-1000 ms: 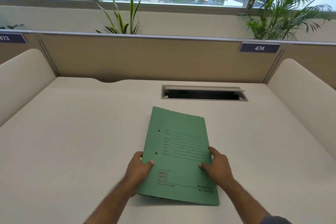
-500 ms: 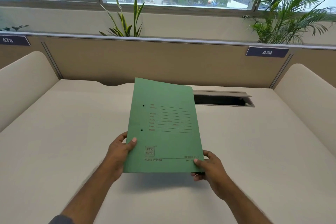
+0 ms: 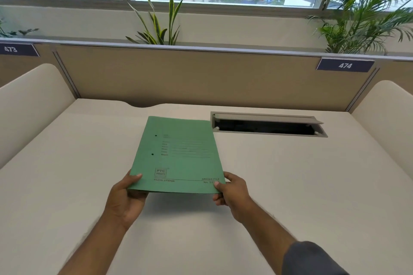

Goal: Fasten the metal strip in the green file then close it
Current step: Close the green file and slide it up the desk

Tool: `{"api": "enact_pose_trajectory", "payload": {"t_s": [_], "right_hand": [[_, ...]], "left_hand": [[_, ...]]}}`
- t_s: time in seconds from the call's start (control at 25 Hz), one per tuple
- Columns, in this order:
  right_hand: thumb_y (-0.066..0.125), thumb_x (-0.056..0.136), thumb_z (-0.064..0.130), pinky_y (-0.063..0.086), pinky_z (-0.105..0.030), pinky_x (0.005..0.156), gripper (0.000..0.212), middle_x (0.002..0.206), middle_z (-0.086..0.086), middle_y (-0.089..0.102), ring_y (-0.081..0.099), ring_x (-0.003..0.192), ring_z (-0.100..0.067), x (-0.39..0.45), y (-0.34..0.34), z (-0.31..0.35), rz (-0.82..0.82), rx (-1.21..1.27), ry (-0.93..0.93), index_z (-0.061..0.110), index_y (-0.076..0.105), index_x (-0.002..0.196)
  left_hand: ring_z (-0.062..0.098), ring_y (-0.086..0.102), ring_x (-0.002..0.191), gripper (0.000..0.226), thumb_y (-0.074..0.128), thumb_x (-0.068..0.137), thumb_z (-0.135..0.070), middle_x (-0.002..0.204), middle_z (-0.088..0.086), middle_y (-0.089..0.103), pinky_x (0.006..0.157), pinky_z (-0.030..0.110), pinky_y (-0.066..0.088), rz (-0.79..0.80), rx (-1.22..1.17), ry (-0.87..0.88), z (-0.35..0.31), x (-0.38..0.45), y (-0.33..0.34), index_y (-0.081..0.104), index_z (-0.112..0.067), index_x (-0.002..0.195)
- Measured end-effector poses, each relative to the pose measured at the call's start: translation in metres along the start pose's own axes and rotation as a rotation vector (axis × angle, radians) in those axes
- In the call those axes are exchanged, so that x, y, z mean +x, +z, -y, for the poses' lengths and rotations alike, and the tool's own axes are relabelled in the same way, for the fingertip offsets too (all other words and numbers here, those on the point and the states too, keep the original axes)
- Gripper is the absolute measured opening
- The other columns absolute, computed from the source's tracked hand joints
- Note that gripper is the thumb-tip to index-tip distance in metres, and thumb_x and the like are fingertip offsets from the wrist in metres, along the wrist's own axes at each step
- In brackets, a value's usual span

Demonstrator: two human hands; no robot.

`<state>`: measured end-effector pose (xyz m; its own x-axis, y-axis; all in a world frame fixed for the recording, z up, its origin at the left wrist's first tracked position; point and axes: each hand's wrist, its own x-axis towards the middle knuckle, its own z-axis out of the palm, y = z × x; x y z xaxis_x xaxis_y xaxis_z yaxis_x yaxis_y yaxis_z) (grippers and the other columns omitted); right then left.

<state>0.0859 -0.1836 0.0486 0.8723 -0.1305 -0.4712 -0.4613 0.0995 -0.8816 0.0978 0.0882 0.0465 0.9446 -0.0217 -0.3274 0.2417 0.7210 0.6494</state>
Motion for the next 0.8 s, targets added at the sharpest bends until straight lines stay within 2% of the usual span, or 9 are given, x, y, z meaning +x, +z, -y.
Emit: {"api": "enact_pose_trajectory", "payload": {"t_s": [0.12, 0.28, 0.36, 0.44, 0.64, 0.8], "right_hand": [[0.055, 0.091, -0.004, 0.054, -0.028, 0.043, 0.030, 0.095, -0.016, 0.070, 0.056, 0.043, -0.017, 0.017, 0.019, 0.000, -0.029, -0.026, 0.057, 0.008, 0.052, 0.118], [0.059, 0.086, -0.007, 0.056, -0.032, 0.045, 0.042, 0.097, -0.020, 0.067, 0.057, 0.044, -0.020, 0.037, 0.035, 0.004, -0.098, -0.037, 0.062, 0.010, 0.037, 0.118], [0.060, 0.083, -0.011, 0.058, -0.036, 0.052, 0.043, 0.099, -0.021, 0.068, 0.058, 0.049, -0.022, 0.046, 0.038, 0.005, -0.104, -0.078, 0.045, 0.009, 0.039, 0.115], [0.059, 0.080, -0.014, 0.059, -0.037, 0.058, 0.043, 0.102, -0.020, 0.068, 0.059, 0.055, -0.023, 0.053, 0.039, 0.004, -0.101, -0.149, 0.028, 0.010, 0.040, 0.111], [0.055, 0.077, -0.016, 0.055, -0.033, 0.051, 0.043, 0.104, -0.017, 0.067, 0.058, 0.058, -0.023, 0.063, 0.044, 0.002, -0.059, -0.272, 0.012, 0.014, 0.042, 0.106], [0.057, 0.074, -0.011, 0.049, -0.031, 0.051, 0.039, 0.102, -0.013, 0.069, 0.056, 0.060, -0.021, 0.072, 0.047, 0.009, -0.027, -0.318, -0.048, 0.023, 0.047, 0.092]], "left_hand": [[0.025, 0.070, 0.104, 0.059, 0.047, 0.077, 0.009, 0.122, 0.009, 0.068, 0.085, 0.030, 0.059, -0.034, 0.028, 0.066, 0.000, 0.012, -0.014, 0.055, -0.008, 0.133], [0.030, 0.064, 0.105, 0.058, 0.047, 0.084, 0.023, 0.124, 0.016, 0.062, 0.071, 0.028, 0.063, -0.236, 0.224, 0.077, -0.003, 0.042, -0.017, 0.051, -0.005, 0.135], [0.034, 0.064, 0.104, 0.056, 0.054, 0.084, 0.021, 0.122, 0.018, 0.063, 0.078, 0.034, 0.063, -0.329, 0.345, 0.097, -0.006, 0.057, -0.018, 0.052, -0.005, 0.134], [0.034, 0.068, 0.099, 0.057, 0.065, 0.081, 0.016, 0.118, 0.017, 0.067, 0.086, 0.039, 0.057, -0.358, 0.528, 0.108, -0.010, 0.070, -0.021, 0.055, -0.008, 0.132], [0.022, 0.068, 0.080, 0.052, 0.076, 0.077, 0.003, 0.099, 0.008, 0.070, 0.067, 0.027, 0.053, -0.374, 0.936, 0.122, -0.018, 0.097, -0.025, 0.061, -0.012, 0.125], [0.025, 0.065, 0.085, 0.047, 0.076, 0.080, -0.003, 0.105, 0.010, 0.068, 0.067, 0.027, 0.049, -0.383, 1.099, 0.153, -0.020, 0.118, -0.024, 0.060, -0.010, 0.124]]}}
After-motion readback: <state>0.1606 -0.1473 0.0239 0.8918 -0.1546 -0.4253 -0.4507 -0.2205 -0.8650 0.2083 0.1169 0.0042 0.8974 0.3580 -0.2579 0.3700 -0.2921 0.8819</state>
